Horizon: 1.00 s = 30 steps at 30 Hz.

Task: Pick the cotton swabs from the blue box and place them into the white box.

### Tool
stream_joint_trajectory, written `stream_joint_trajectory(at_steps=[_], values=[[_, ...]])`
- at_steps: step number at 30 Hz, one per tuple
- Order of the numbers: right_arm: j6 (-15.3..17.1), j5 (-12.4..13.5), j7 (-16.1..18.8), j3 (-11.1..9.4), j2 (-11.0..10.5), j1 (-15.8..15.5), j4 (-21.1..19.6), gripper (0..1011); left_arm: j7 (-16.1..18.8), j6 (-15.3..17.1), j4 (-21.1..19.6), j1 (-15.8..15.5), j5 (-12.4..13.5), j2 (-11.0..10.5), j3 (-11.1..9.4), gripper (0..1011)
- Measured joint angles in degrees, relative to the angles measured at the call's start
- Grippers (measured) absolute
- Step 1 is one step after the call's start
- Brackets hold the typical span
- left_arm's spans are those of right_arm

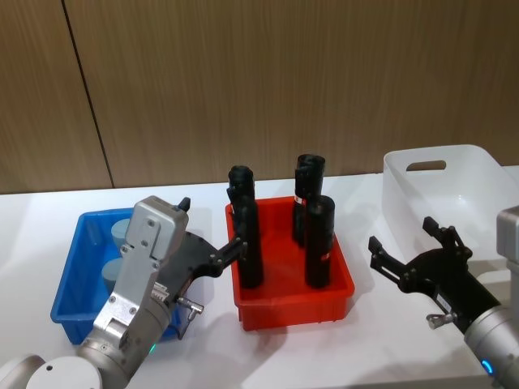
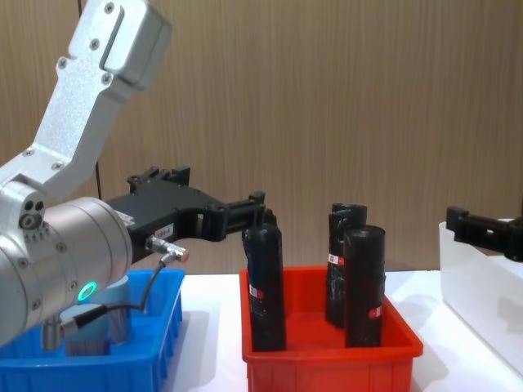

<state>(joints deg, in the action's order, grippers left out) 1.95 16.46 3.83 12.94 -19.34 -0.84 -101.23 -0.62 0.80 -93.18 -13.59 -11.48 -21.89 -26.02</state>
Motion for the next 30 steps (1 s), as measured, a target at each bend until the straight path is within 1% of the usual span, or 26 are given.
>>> stream_joint_trajectory(at_steps=[30], values=[[0.00, 0.00, 0.00, 0.00, 0.00, 0.00, 0.00, 1002, 0.00, 0.00, 0.00, 0.00, 0.00, 0.00, 0.00, 1004]])
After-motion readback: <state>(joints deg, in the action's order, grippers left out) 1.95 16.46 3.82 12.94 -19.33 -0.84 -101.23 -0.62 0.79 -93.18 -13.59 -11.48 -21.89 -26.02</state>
